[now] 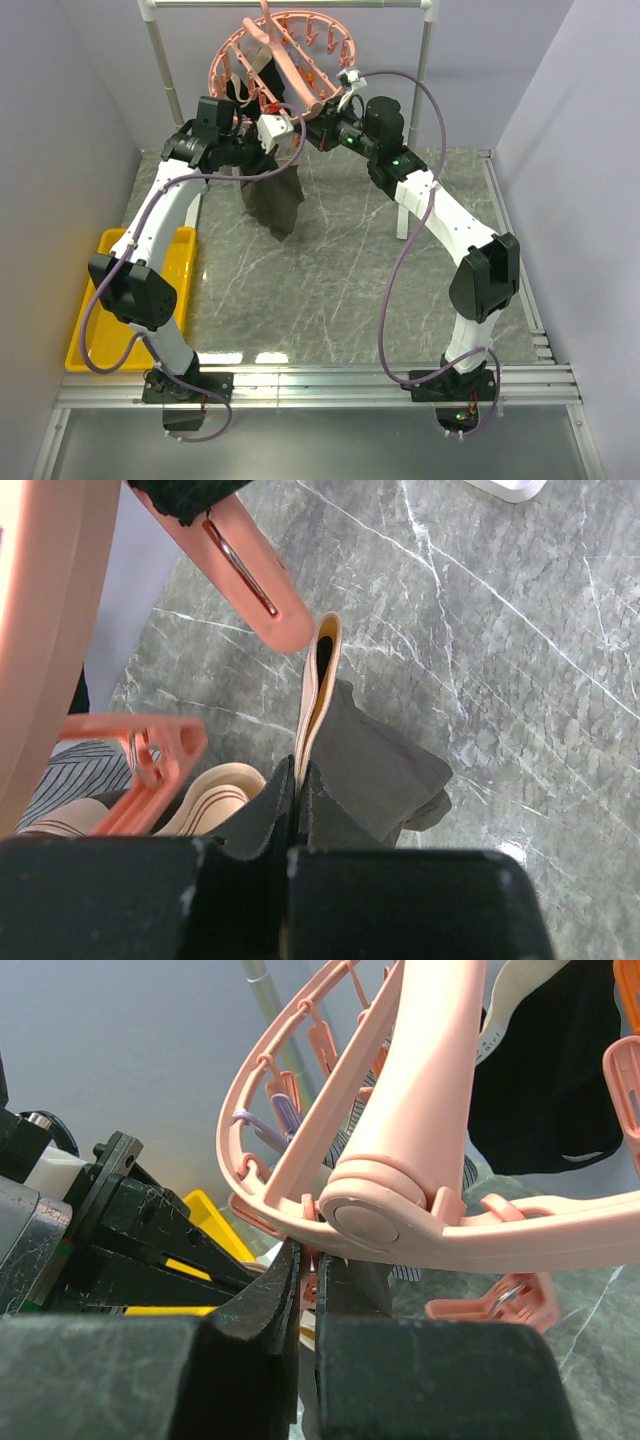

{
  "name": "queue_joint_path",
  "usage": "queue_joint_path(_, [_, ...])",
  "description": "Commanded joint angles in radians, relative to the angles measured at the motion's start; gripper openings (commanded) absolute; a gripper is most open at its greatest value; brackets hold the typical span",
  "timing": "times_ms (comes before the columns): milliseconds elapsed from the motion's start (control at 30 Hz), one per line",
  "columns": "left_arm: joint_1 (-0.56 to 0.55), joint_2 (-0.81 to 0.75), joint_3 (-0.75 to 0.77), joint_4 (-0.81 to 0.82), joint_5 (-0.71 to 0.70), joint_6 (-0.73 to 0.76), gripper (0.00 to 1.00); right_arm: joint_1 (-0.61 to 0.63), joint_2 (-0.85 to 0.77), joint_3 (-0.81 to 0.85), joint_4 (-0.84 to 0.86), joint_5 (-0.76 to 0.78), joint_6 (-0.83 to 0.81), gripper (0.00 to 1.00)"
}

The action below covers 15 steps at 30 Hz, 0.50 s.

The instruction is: Clip the underwear to the hanger

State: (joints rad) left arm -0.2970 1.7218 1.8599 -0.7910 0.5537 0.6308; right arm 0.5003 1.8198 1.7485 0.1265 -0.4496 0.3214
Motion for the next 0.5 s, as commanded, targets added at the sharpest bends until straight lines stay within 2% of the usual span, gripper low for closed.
queue_joint_path(0, [0.002, -0.005, 0.045, 0.01, 0.031, -0.02, 0.0, -0.016, -0.011, 0.009, 0.042, 0.019, -0.018, 0.0])
queue_joint_path(467, [0.015, 0.015, 0.094, 0.003, 0.026, -0.028, 0.0, -0.016, -0.004, -0.007, 0.045, 0.015, -0.047, 0.0])
